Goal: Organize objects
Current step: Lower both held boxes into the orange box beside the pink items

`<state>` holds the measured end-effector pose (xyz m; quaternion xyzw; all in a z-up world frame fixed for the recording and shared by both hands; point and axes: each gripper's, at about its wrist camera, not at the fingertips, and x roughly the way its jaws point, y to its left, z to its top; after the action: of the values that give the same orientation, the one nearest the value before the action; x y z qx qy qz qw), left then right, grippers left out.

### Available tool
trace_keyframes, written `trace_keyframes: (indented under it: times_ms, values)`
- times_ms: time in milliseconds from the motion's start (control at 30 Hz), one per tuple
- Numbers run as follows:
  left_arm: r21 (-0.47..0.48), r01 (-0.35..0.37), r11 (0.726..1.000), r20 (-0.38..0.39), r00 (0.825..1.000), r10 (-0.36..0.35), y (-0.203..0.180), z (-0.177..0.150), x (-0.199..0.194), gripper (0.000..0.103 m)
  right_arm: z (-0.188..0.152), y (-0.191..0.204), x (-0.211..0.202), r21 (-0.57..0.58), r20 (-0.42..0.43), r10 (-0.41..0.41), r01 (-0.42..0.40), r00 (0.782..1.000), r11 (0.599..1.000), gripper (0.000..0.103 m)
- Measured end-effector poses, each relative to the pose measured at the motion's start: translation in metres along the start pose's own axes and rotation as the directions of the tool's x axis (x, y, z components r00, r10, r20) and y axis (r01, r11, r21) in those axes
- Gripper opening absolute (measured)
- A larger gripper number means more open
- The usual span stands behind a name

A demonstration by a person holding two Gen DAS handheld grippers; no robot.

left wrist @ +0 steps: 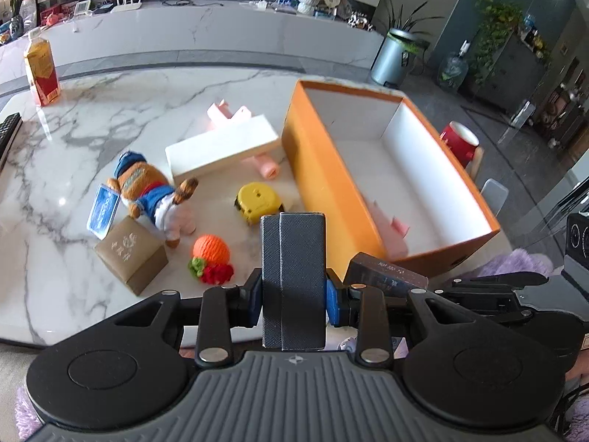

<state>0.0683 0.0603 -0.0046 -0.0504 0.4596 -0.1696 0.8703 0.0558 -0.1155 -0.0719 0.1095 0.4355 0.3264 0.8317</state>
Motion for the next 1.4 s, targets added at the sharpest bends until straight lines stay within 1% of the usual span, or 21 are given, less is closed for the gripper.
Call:
trace_keyframes:
  times_ms: [100, 200, 300, 400, 500, 633, 700, 767, 833, 900, 1000, 1133, 1200, 1267, 1400]
  values:
    - [0.012, 0.046, 0.999, 0.044, 0.998, -0.047, -0.013, 0.018, -0.009, 0.038, 0.016, -0.006, -0.035, 0.032, 0.052, -0.018, 0.016, 0.998, 0.999, 0.024]
    - [0.037, 0.099, 0.994, 0.084, 0.991, -0.102, -0.030, 0.037, -0.017, 0.038, 0.035, -0.018, -0.069, 0.072, 0.106, -0.043, 0.035, 0.993, 0.997, 0.024]
    - [0.061, 0.154, 0.986, 0.110, 0.981, -0.160, -0.048, 0.055, -0.016, 0.038, 0.055, -0.035, -0.098, 0.118, 0.133, -0.107, 0.091, 0.985, 0.989, 0.024]
    - [0.070, 0.196, 0.978, 0.110, 0.973, -0.202, -0.065, 0.069, -0.002, 0.038, 0.073, -0.050, -0.114, 0.134, 0.133, -0.194, 0.176, 0.972, 0.975, 0.024]
    - [0.054, 0.221, 0.974, 0.082, 0.971, -0.225, -0.078, 0.078, 0.026, 0.038, 0.086, -0.065, -0.117, 0.143, 0.096, -0.273, 0.258, 0.957, 0.955, 0.024]
    - [-0.041, 0.282, 0.959, 0.004, 0.959, -0.282, -0.085, 0.080, 0.074, 0.038, 0.097, -0.090, -0.109, 0.154, -0.003, -0.307, 0.304, 0.952, 0.940, 0.024]
    - [-0.089, 0.304, 0.948, -0.030, 0.951, -0.308, -0.088, 0.080, 0.096, 0.038, 0.105, -0.098, -0.101, 0.136, -0.046, -0.333, 0.336, 0.942, 0.932, 0.024]
    - [-0.131, 0.314, 0.941, -0.069, 0.943, -0.324, -0.089, 0.077, 0.117, 0.038, 0.106, -0.106, -0.096, 0.117, -0.085, -0.354, 0.363, 0.931, 0.925, 0.024]
    - [-0.170, 0.310, 0.935, -0.110, 0.937, -0.331, -0.090, 0.074, 0.137, 0.038, 0.111, -0.112, -0.093, 0.108, -0.114, -0.365, 0.377, 0.924, 0.920, 0.024]
    - [-0.193, 0.285, 0.939, -0.139, 0.939, -0.314, -0.090, 0.072, 0.153, 0.038, 0.116, -0.115, -0.091, 0.086, -0.136, -0.383, 0.396, 0.914, 0.914, 0.024]
    - [-0.245, 0.262, 0.933, -0.183, 0.933, -0.310, -0.090, 0.070, 0.174, 0.038, 0.124, -0.125, -0.081, 0.079, -0.170, -0.371, 0.388, 0.913, 0.918, 0.024]
    - [-0.230, 0.186, 0.955, -0.265, 0.932, -0.246, -0.100, 0.069, 0.192, 0.038, 0.130, -0.132, -0.069, 0.064, -0.234, -0.342, 0.366, 0.910, 0.929, 0.024]
    - [-0.221, 0.147, 0.964, -0.303, 0.929, -0.211, -0.103, 0.070, 0.199, 0.038, 0.131, -0.135, -0.062, 0.050, -0.268, -0.346, 0.371, 0.899, 0.927, 0.024]
    - [-0.222, 0.120, 0.968, -0.332, 0.924, -0.191, -0.105, 0.068, 0.204, 0.038, 0.133, -0.140, -0.055, 0.049, -0.297, -0.333, 0.362, 0.895, 0.931, 0.024]
    - [-0.205, 0.071, 0.976, -0.363, 0.921, -0.143, -0.111, 0.065, 0.210, 0.038, 0.135, -0.144, -0.044, 0.026, -0.344, -0.323, 0.353, 0.882, 0.935, 0.024]
